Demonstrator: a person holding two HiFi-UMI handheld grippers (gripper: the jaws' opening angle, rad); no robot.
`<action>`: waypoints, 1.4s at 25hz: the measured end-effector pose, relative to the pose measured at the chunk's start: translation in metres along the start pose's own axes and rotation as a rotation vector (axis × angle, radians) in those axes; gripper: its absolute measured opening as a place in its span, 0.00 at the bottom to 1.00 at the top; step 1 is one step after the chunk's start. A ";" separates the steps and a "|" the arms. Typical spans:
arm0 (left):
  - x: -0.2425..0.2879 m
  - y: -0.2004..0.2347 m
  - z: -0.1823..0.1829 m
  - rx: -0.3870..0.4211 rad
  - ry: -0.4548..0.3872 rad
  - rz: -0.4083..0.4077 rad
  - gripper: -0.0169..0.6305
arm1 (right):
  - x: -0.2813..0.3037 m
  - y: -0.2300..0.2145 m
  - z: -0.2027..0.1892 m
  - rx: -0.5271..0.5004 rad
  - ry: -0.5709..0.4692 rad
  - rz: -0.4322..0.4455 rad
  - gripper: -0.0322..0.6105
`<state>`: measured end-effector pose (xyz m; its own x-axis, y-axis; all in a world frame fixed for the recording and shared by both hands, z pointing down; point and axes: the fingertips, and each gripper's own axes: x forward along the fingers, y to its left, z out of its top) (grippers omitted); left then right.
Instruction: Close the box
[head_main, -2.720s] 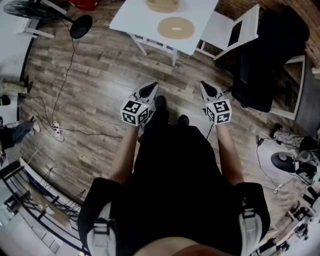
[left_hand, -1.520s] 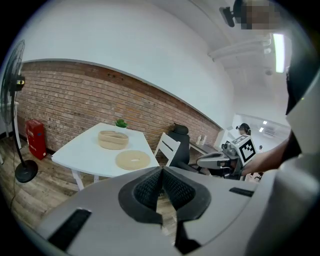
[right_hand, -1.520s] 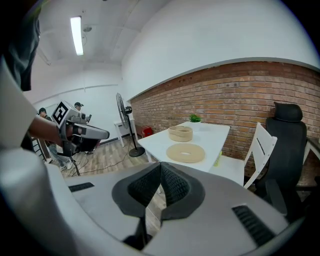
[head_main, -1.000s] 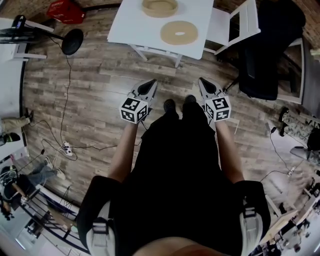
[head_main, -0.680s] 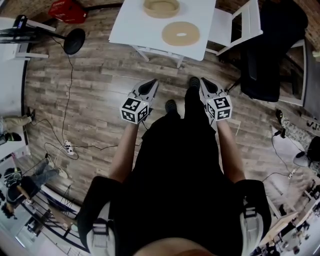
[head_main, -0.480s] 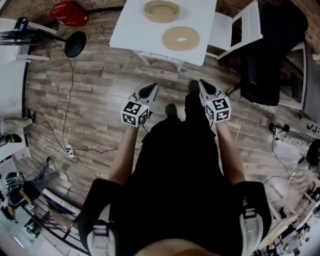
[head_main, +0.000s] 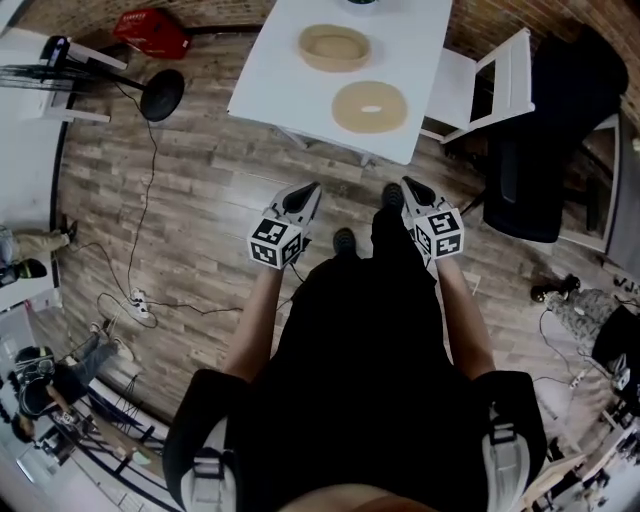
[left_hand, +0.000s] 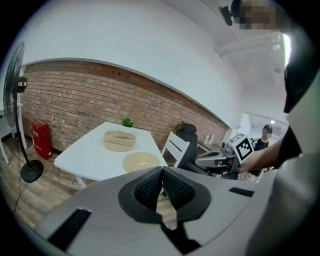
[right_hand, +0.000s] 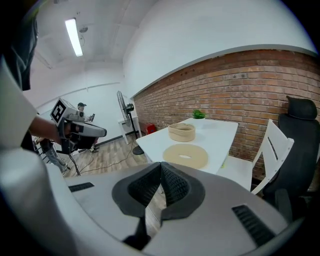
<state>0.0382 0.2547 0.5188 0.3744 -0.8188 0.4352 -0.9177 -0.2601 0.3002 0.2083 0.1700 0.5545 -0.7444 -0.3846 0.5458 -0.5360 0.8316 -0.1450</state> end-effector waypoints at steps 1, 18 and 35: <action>0.004 0.004 0.003 -0.004 0.000 0.008 0.06 | 0.006 -0.005 0.004 -0.003 0.001 0.009 0.05; 0.074 0.033 0.053 -0.108 -0.041 0.227 0.06 | 0.087 -0.090 0.066 -0.090 0.036 0.229 0.05; 0.116 0.044 0.072 -0.199 -0.107 0.361 0.06 | 0.122 -0.135 0.088 -0.191 0.092 0.353 0.05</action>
<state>0.0317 0.1110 0.5210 0.0078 -0.8903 0.4553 -0.9401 0.1487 0.3068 0.1549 -0.0248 0.5677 -0.8261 -0.0320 0.5625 -0.1641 0.9688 -0.1859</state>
